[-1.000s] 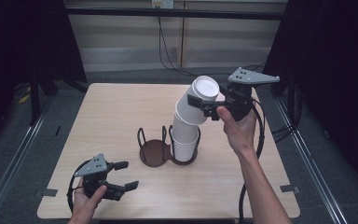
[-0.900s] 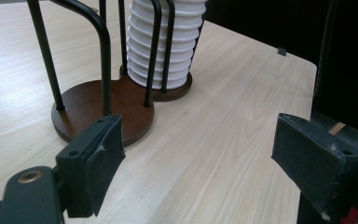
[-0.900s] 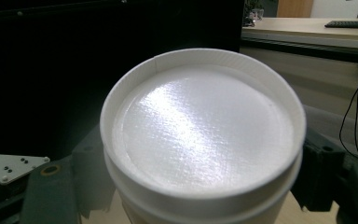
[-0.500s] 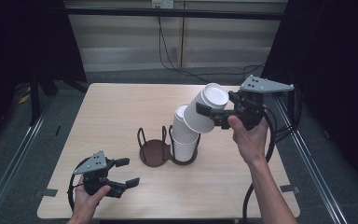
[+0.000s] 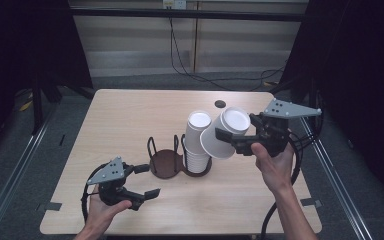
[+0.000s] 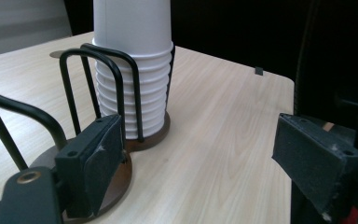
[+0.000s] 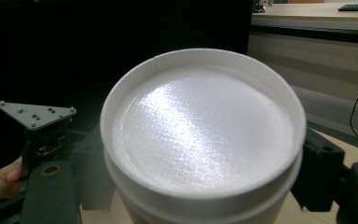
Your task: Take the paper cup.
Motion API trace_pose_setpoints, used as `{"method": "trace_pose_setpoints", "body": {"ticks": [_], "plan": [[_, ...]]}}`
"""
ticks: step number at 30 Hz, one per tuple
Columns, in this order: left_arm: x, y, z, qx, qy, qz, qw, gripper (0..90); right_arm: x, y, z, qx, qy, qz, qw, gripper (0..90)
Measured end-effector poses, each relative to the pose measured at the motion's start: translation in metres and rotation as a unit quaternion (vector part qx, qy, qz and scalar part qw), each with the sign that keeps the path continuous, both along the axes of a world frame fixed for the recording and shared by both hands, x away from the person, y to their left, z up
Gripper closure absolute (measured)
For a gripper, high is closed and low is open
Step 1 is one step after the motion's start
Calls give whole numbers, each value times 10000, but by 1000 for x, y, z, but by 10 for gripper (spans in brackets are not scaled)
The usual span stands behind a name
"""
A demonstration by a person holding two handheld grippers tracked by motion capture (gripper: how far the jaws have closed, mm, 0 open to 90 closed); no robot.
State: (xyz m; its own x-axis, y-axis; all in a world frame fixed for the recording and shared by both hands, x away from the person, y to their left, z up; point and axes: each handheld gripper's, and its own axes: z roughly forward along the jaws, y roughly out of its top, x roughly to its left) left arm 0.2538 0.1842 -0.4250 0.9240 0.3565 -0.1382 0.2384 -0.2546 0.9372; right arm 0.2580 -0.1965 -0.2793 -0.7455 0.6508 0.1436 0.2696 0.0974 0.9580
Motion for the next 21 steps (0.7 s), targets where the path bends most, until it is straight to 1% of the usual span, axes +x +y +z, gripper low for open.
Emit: {"method": "trace_pose_setpoints", "body": {"ticks": [3, 6, 7, 8, 11, 12, 15, 16, 17, 18, 20, 21], "plan": [[1, -3, 2, -34, 11, -24, 10000, 160, -5, 0, -5, -6, 29, 30, 10000, 231], [3, -9, 6, -93, -77, -44, 9999, 162, -9, 3, -10, -34, 119, 46, 9999, 231], [3, -9, 6, -93, -77, -44, 9999, 162, -9, 3, -10, -34, 119, 46, 9999, 231], [4, -11, 7, -147, -26, -86, 9999, 163, -11, 6, -14, -68, 161, 95, 9998, 231], [6, -12, 8, -174, 3, -84, 9998, 163, -12, 9, -21, -81, 217, 147, 9996, 231], [7, -14, 9, -228, 6, -113, 9997, 163, -12, 10, -24, -90, 239, 162, 9995, 232], [7, -17, 11, -200, -42, -134, 9997, 162, -14, 13, -30, -86, 275, 230, 9993, 232], [7, -19, 14, -228, -91, -177, 9995, 163, -15, 13, -32, -73, 279, 241, 9993, 232], [7, -19, 14, -228, -91, -177, 9995, 163, -15, 13, -32, -73, 279, 241, 9993, 232], [8, -21, 16, -287, -80, -188, 9994, 163, -15, 14, -33, -69, 288, 262, 9992, 232], [9, -27, 19, -214, -117, -251, 9994, 162, -16, 20, -38, -140, 336, 338, 9988, 232], [9, -27, 19, -214, -117, -251, 9994, 162, -17, 21, -39, -136, 343, 355, 9987, 232]]}}
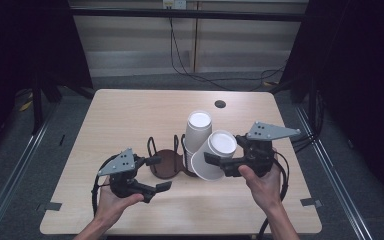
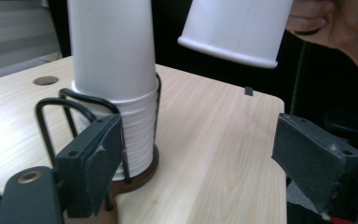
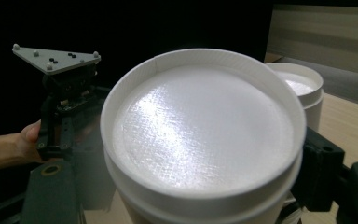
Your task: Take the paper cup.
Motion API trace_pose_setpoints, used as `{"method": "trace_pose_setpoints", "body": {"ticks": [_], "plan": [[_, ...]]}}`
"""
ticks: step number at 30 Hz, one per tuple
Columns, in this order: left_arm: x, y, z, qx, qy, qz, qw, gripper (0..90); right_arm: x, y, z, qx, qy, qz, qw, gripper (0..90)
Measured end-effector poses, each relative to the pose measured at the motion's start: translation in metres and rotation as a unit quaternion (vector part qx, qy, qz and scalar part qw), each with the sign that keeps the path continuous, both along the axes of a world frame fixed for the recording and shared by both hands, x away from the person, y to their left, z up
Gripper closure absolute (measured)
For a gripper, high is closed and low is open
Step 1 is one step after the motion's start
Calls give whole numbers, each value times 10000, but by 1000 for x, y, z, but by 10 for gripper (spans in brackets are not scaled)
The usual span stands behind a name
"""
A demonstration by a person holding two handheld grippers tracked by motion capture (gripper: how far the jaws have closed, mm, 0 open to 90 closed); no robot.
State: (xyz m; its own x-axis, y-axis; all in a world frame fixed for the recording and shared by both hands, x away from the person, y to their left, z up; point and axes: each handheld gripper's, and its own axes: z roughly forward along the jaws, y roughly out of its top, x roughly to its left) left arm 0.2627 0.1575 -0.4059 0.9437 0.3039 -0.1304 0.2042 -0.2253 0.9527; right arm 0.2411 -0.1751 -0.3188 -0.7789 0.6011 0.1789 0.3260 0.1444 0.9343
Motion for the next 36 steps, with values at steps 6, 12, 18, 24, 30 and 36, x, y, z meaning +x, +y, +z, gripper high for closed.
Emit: {"method": "trace_pose_setpoints", "body": {"ticks": [6, 12, 18, 24, 30, 36], "plan": [[-3, -12, 2, 61, -54, -158, 9998, 161, -1, 7, -8, -8, 42, 107, 9999, 232], [-6, -19, -4, 26, -76, -235, 9997, 160, 0, 14, -18, -19, 107, 206, 9997, 232], [-6, -18, -8, -2, -105, -190, 9998, 160, 3, 24, -25, -18, 169, 338, 9993, 233], [-8, -14, -11, -107, -152, -175, 9997, 160, 3, 35, -33, -48, 220, 480, 9986, 233], [-10, -17, -15, -84, -142, -313, 9994, 160, 4, 41, -38, -43, 297, 574, 9979, 233], [-11, -24, -21, 10, -120, -384, 9992, 159, 6, 52, -47, -99, 402, 713, 9966, 234]]}}
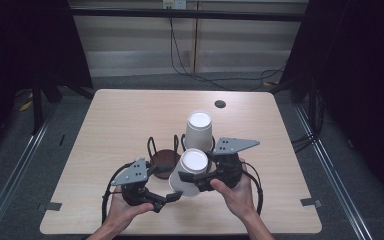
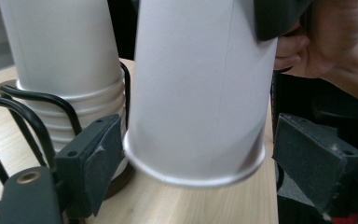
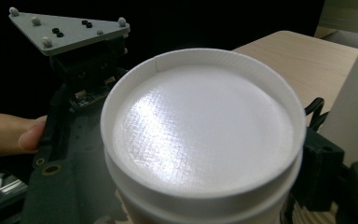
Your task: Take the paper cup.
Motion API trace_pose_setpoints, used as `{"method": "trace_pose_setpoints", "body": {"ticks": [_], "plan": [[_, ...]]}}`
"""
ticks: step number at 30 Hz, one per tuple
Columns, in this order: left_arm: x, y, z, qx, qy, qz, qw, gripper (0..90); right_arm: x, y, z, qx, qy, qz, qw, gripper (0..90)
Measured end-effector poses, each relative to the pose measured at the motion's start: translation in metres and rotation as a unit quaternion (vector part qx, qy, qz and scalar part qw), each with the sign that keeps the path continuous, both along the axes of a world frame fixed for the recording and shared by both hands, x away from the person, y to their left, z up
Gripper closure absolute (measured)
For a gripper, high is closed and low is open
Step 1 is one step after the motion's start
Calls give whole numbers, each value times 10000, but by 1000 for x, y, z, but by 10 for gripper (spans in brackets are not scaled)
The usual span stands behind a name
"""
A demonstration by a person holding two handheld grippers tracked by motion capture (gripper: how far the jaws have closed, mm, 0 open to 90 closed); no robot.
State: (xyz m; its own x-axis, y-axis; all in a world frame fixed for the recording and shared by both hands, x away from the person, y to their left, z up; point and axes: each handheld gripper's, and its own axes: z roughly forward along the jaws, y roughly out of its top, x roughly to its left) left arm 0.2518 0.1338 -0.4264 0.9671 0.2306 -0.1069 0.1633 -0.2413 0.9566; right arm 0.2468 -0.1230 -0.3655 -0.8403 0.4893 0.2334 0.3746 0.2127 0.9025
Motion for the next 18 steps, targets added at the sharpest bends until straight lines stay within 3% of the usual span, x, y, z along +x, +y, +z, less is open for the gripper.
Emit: {"method": "trace_pose_setpoints", "body": {"ticks": [18], "plan": [[2, -10, -10, 135, 121, 12, 9998, 95, 0, 21, -9, -10, 88, 234, 9997, 235]]}}
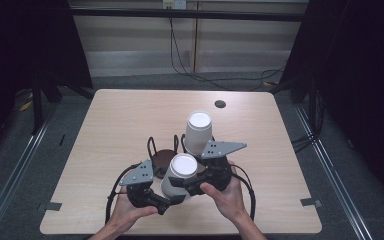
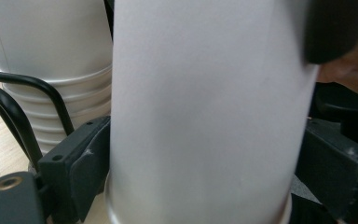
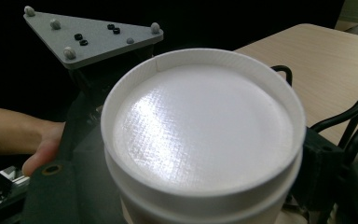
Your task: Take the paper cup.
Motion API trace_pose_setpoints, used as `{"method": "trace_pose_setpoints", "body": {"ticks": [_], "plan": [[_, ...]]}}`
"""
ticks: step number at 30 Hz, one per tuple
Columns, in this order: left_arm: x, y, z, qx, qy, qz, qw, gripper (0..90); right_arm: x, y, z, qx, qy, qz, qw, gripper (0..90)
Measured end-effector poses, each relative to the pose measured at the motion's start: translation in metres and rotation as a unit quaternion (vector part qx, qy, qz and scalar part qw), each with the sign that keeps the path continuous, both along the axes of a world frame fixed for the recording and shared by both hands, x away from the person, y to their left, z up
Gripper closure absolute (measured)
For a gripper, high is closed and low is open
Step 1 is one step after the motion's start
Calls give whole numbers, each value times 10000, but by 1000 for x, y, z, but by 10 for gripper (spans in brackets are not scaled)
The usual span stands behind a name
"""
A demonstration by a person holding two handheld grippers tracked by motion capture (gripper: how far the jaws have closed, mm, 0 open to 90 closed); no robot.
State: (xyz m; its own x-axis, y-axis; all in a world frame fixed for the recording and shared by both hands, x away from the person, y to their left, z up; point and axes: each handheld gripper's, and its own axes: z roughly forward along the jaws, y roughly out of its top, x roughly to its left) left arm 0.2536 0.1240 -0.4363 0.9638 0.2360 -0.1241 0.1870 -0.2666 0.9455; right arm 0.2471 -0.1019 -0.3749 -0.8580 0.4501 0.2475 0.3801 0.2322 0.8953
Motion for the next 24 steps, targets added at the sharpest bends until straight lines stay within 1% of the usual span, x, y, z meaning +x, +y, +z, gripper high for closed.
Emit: {"method": "trace_pose_setpoints", "body": {"ticks": [3, 5, 7, 9, 12, 14, 19, 20, 21, 24], "plan": [[0, -1, 0, 2, 1, 14, 10000, 92, 0, 2, -1, 22, 7, 28, 10000, 235], [-1, -2, -1, 14, -38, 54, 10000, 94, 0, 4, -1, 21, 2, 26, 10000, 235], [-1, -1, -3, 20, 30, 27, 10000, 107, 0, 5, -1, 5, 7, 55, 10000, 235], [-1, -1, -3, 74, 13, 41, 10000, 129, 0, 6, -3, -7, 24, 75, 10000, 234], [-2, 1, -2, 100, -26, 49, 9999, 147, 1, 5, -4, 13, 63, 102, 9999, 231], [-2, 1, -1, 116, -41, 58, 9999, 158, 1, 4, -5, 86, 82, 106, 9999, 226], [-1, 2, 0, 140, -4, -7, 9999, 171, 2, 4, -5, 108, 83, 129, 9998, 211], [-1, 2, 0, 143, 9, -7, 9999, 174, 1, 5, -6, 105, 36, 116, 9999, 197], [-1, 3, 0, 151, 26, -30, 9999, 174, 1, 6, -6, 111, 30, 115, 9999, 151], [-1, 4, 1, 159, 45, -39, 9999, 176, 1, 6, -6, 100, 25, 127, 9999, 147]]}}
